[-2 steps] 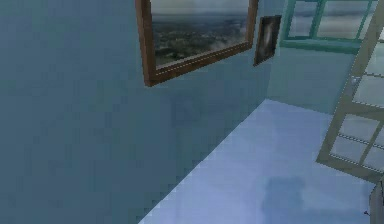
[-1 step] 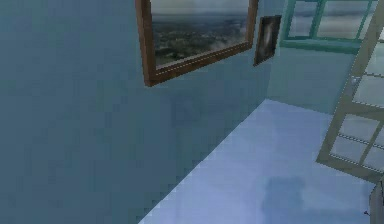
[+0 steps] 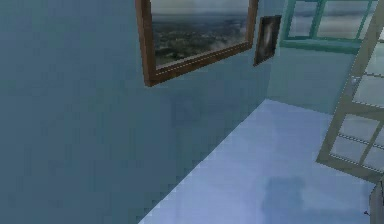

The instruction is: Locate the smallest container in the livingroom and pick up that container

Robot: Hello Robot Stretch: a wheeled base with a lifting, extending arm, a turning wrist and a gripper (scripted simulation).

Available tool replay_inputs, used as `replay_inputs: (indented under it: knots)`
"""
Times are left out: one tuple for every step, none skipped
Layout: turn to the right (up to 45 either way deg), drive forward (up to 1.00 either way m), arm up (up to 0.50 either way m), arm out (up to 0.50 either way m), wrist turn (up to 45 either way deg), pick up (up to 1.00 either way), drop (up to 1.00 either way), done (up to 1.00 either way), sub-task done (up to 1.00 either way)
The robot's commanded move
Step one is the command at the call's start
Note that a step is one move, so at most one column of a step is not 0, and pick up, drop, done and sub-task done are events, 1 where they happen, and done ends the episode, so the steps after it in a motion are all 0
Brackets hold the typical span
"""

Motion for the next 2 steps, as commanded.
replay_inputs:
  knots:
    - [0.0,0.0,-0.22,0.0,0.0,0.0,0.0,0.0,0.0]
    - [0.0,0.0,0.0,0.0,0.0,1.0,0.0,0.0,0.0]
